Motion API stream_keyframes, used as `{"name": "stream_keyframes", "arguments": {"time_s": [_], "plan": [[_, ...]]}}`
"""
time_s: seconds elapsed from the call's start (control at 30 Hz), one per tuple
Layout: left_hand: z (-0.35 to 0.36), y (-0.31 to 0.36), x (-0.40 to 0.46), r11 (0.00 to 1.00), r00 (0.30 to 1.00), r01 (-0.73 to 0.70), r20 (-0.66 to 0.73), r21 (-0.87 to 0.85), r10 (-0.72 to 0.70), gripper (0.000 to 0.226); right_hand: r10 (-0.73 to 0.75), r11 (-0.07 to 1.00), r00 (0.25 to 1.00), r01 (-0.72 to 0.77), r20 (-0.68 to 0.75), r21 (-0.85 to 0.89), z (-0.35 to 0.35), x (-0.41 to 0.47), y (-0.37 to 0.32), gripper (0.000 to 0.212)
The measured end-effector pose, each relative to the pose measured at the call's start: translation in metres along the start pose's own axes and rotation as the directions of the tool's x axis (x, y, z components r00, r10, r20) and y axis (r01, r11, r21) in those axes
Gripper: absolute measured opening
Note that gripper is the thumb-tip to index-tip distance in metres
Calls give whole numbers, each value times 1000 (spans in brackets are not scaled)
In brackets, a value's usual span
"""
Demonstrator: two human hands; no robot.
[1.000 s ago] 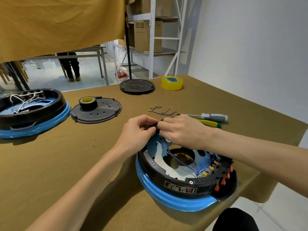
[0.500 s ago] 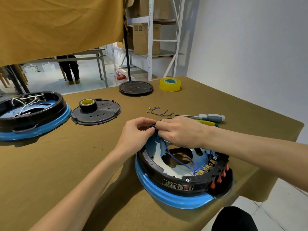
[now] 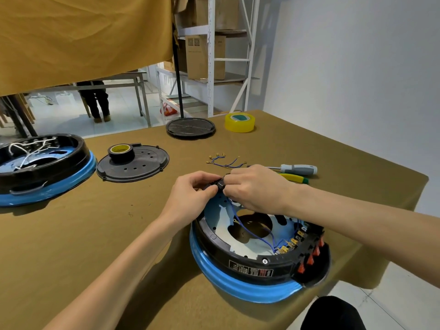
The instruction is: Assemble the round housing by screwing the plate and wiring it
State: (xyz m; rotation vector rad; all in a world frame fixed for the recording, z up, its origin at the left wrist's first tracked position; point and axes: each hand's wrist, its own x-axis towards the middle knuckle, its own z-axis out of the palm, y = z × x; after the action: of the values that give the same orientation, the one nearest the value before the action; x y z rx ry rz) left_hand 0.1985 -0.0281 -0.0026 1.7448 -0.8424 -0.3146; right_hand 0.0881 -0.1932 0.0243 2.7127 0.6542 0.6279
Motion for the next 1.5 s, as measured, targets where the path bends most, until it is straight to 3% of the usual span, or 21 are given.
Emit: {"name": "stream_keyframes", "arguments": {"time_s": [0.13, 0.3, 0.4, 0.5, 0.57, 0.67, 0.8, 0.93, 1.07, 1.17, 1.3, 1.37, 1.43, 1.5], "plan": [[0, 0, -1, 1000, 1000, 4, -11, -8, -4, 24, -37, 999, 998, 38, 50, -20, 0, 2, 0, 14], [1, -1, -1, 1000, 1000, 10, -12, -10, -10, 23, 61, 998, 998, -61, -19, 21, -1, 0, 0, 11], [2, -1, -1, 1000, 1000, 7, -16, -19, -7, 23, 59, 998, 998, -60, 19, 15, -2, 3, -4, 8], [2, -1, -2, 1000, 999, 3, -36, -23, -4, 23, 187, 972, 979, -197, 85, 126, -13, 5, 2, 12], [0, -2, 1, 1000, 998, 20, -57, 5, -20, 26, 317, 885, 938, -347, 143, 311, -20, 4, 7, 23], [-3, -4, 3, 996, 996, 16, -85, 86, -9, 26, 489, 648, 839, -533, 239, 544, -23, 2, 18, 33], [-23, -16, 1, 984, 995, 67, -78, 165, -55, 27, 479, 675, 755, -643, 447, 362, -8, -5, 25, 43], [-52, -35, -7, 888, 984, 164, -14, 429, -175, 22, 585, 705, 734, -670, 345, 232, 4, -4, 28, 39], [-53, -36, -10, 870, 981, 175, -10, 460, -192, 18, 672, 668, 662, -735, 331, 115, 6, 0, 37, 45], [-49, -34, -11, 802, 981, 175, -34, 570, -190, 14, 721, 613, 593, -787, 358, 70, 1, -1, 38, 48], [-42, -35, -12, 731, 982, 185, -90, 657, -167, 9, 767, 561, 526, -828, 368, 12, -8, -7, 28, 38], [-39, -33, -10, 742, 984, 178, -114, 646, -136, 11, 790, 549, 494, -834, 364, -61, -11, -13, 24, 29], [-37, -28, -9, 816, 982, 166, -166, 554, -88, 11, 816, 530, 457, -836, 354, -142, -12, -16, 18, 13], [-36, -20, -8, 889, 971, 116, -239, 444, -7, 8, 837, 499, 419, -848, 351, -180, -14, -16, 13, 11]]}}
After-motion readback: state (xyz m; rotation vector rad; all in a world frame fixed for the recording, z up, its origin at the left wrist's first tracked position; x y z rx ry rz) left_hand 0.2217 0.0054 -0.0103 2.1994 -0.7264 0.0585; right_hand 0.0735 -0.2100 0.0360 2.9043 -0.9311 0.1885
